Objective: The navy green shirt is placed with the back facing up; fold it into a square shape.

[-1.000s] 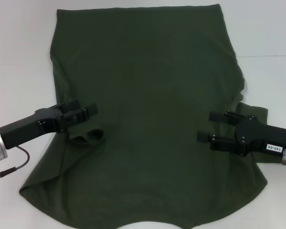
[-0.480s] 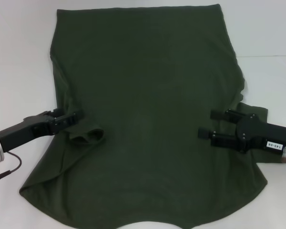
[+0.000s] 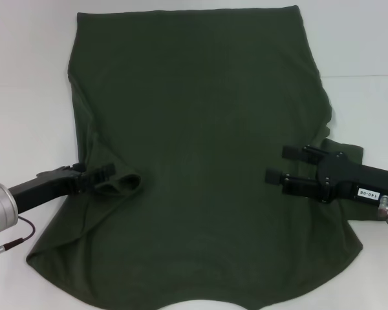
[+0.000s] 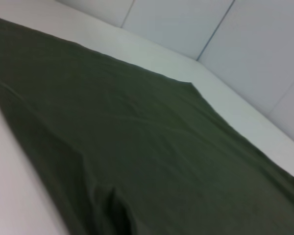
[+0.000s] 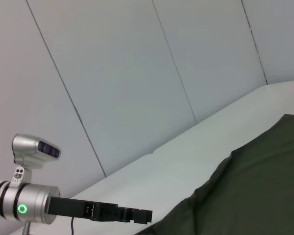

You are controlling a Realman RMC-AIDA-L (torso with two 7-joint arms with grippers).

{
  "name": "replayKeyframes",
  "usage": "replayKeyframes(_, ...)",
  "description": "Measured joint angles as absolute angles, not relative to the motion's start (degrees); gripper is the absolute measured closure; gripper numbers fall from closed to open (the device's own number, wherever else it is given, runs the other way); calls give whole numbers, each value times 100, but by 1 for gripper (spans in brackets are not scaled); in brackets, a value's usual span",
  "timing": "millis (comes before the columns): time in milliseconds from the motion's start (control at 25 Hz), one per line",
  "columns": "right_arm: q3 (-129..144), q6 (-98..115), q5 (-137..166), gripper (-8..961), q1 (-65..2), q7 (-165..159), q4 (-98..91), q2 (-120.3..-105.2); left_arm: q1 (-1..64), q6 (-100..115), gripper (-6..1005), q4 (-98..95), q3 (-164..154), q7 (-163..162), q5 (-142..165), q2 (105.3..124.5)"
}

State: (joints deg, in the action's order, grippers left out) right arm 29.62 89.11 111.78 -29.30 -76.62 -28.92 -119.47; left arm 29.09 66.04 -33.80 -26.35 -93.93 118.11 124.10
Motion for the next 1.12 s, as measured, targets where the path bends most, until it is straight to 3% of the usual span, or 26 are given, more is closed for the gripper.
replayKeyframes(1120, 3014, 8888, 11198, 128, -2948, -7760, -2892, -11940, 3130, 6242, 140, -3041, -2726, -9379, 11795, 12407)
